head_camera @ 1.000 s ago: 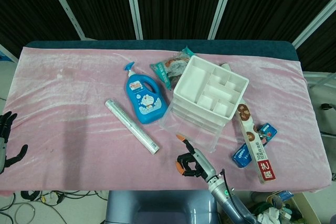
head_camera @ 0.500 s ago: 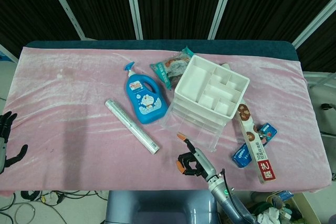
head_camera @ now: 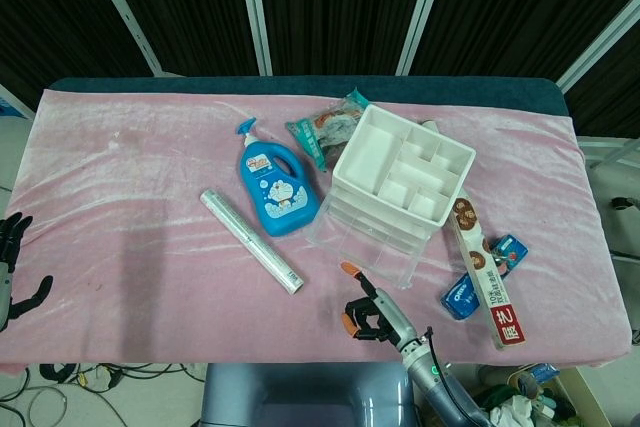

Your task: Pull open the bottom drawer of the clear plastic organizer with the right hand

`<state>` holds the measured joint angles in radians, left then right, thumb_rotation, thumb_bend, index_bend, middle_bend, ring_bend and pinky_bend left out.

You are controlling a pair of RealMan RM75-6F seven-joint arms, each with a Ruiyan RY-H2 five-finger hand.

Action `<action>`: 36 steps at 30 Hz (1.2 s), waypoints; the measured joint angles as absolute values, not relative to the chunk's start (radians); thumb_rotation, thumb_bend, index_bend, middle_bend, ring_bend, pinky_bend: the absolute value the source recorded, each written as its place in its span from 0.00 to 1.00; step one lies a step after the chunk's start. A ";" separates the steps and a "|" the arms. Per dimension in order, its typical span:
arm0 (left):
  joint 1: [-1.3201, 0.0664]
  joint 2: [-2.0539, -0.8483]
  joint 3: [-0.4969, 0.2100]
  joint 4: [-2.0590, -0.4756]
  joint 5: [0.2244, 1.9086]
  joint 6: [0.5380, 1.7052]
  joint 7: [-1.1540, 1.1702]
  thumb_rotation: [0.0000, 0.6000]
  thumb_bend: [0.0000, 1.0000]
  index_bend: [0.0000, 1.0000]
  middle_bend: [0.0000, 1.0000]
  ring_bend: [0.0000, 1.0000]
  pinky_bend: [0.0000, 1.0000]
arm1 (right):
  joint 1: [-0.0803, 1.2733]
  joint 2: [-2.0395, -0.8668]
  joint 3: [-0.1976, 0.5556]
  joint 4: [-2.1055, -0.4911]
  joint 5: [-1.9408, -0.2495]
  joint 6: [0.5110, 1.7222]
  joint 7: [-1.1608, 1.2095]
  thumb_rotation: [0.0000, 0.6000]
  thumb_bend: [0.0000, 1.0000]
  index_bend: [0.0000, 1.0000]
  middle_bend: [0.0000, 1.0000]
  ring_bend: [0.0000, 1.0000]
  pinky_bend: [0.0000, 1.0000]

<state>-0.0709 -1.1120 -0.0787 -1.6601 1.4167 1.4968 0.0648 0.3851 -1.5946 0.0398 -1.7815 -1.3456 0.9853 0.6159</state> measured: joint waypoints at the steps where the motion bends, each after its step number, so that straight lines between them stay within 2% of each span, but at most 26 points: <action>1: -0.071 -1.112 -0.079 -1.660 1.416 1.497 0.065 1.00 0.32 0.06 0.04 0.03 0.11 | 0.384 -1.589 0.037 -1.782 -1.347 0.984 0.619 1.00 0.45 0.05 0.77 0.88 0.77; 11: -0.068 -1.113 -0.078 -1.662 1.418 1.502 0.065 1.00 0.32 0.06 0.04 0.03 0.11 | 0.362 -1.522 -0.004 -1.756 -1.387 0.978 0.684 1.00 0.45 0.05 0.77 0.88 0.77; 24: -0.067 -1.115 -0.079 -1.662 1.417 1.505 0.071 1.00 0.32 0.06 0.04 0.03 0.11 | 0.295 -1.391 -0.026 -1.721 -1.422 1.058 0.795 1.00 0.45 0.07 0.77 0.88 0.77; 36: -0.066 -1.118 -0.080 -1.660 1.416 1.507 0.080 1.00 0.32 0.06 0.04 0.03 0.11 | 0.259 -1.246 -0.001 -1.730 -1.433 1.138 0.845 1.00 0.45 0.08 0.76 0.86 0.77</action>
<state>-0.0661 -1.1175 -0.0797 -1.6600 1.4158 1.5071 0.0796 0.2594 -1.2462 -0.0014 -1.7299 -1.4330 1.1378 0.8450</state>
